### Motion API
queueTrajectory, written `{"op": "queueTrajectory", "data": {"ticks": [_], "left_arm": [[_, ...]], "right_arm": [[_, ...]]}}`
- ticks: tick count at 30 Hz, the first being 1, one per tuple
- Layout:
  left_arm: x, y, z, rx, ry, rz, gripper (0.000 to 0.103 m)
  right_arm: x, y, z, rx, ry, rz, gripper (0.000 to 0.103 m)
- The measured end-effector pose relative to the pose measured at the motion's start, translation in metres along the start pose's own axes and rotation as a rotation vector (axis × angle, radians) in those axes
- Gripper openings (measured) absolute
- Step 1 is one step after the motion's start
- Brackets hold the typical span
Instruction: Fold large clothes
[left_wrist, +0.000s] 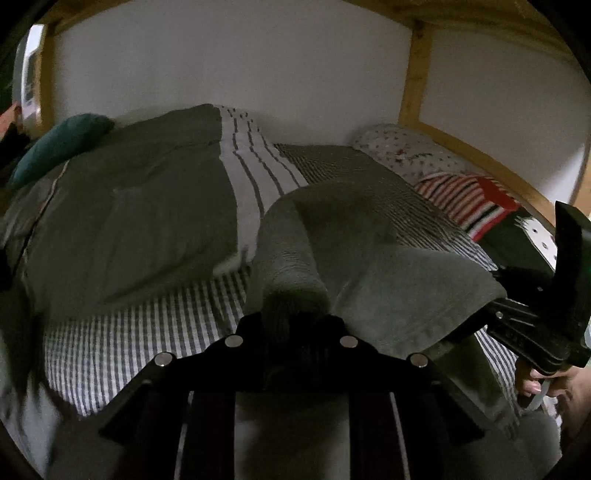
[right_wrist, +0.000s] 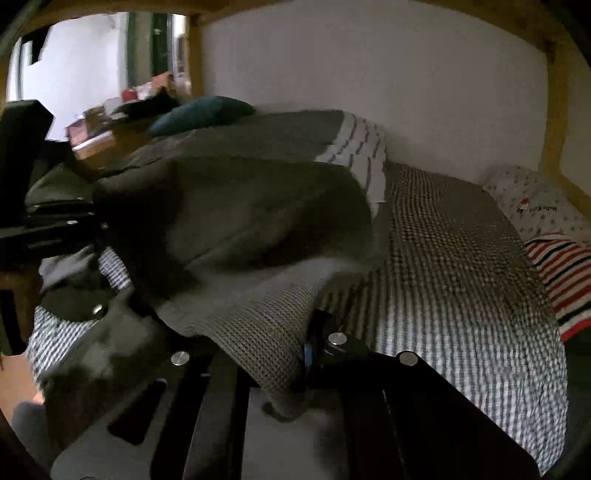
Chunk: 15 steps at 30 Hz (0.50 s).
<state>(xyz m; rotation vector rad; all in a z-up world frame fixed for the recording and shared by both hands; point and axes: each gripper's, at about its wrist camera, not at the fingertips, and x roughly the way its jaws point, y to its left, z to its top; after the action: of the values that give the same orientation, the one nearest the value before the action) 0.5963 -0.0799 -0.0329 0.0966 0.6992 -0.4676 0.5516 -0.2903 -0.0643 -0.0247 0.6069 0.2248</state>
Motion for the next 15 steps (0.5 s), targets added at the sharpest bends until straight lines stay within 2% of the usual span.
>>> {"op": "queueTrajectory", "data": {"ticks": [5,12,15], "left_arm": [[-0.042,-0.020,-0.087,-0.037,0.042,0.017,0.016],[-0.049,-0.008,-0.182,-0.197,0.179,0.037,0.019],[-0.045,-0.006,-0.211,-0.200,0.234,0.063,0.023]], "right_arm": [[-0.038,0.037,-0.070,-0.003,0.076,0.048,0.007],[-0.049,0.088,-0.147,-0.056,0.221,0.092,0.007],[-0.050,0.100,-0.171,-0.075,0.265,0.068,0.008]]}}
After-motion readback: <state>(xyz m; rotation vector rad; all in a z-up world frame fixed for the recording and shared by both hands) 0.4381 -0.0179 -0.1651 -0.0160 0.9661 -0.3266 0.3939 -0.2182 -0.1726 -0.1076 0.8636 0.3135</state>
